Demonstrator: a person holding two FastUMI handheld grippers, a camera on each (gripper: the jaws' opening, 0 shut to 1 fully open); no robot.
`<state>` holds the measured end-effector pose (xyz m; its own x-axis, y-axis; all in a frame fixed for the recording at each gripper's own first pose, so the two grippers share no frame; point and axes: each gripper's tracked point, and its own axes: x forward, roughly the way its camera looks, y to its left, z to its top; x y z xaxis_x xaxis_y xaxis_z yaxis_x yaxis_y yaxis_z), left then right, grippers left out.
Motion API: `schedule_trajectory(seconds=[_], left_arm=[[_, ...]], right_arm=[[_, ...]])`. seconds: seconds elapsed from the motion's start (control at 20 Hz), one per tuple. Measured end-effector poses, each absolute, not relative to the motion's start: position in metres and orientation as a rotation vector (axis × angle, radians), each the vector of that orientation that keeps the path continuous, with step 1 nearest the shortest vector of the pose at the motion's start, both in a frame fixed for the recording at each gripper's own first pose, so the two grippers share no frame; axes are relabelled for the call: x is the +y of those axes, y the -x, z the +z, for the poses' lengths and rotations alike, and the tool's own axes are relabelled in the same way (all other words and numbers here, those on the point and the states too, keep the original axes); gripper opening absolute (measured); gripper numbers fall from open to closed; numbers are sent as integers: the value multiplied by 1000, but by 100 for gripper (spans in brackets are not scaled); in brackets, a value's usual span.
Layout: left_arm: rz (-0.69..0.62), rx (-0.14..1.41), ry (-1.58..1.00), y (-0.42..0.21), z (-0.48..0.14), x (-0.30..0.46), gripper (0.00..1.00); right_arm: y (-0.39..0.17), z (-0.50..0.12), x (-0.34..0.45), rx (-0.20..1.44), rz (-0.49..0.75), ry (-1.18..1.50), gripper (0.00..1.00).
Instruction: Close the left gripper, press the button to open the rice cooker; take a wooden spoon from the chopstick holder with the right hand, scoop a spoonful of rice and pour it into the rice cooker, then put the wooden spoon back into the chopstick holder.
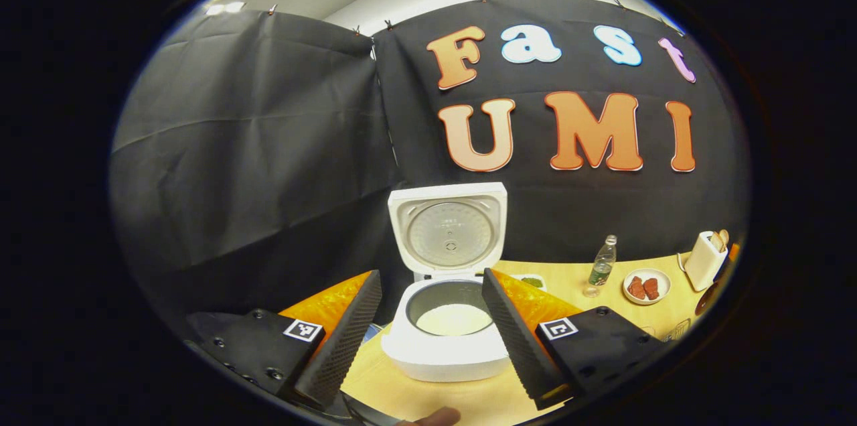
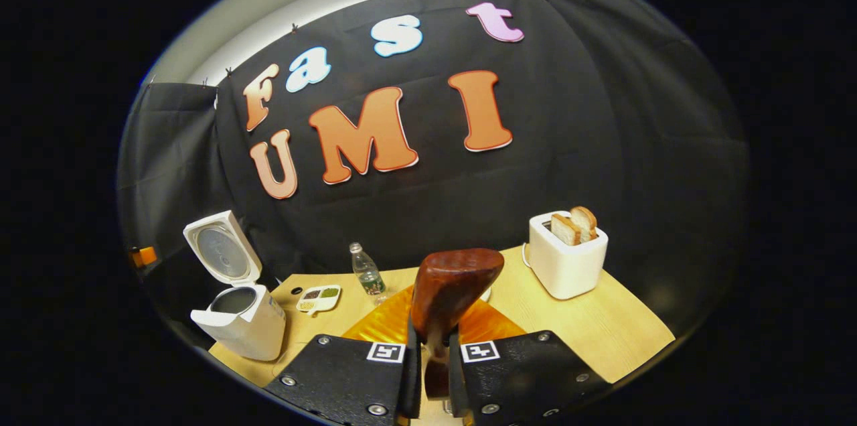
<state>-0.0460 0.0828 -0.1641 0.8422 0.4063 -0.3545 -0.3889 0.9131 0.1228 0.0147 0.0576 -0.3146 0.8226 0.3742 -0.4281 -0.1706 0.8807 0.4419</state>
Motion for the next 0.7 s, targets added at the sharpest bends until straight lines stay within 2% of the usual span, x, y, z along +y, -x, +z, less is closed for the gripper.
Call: schedule_trajectory(seconds=[0.5, 0.7], left_arm=[[461, 402, -90, 64, -153, 41, 100], [472, 416, -124, 70, -145, 39, 100]], right_arm=[[18, -407, 60, 676, 314, -558, 18], [12, -425, 52, 665, 269, -577, 18]])
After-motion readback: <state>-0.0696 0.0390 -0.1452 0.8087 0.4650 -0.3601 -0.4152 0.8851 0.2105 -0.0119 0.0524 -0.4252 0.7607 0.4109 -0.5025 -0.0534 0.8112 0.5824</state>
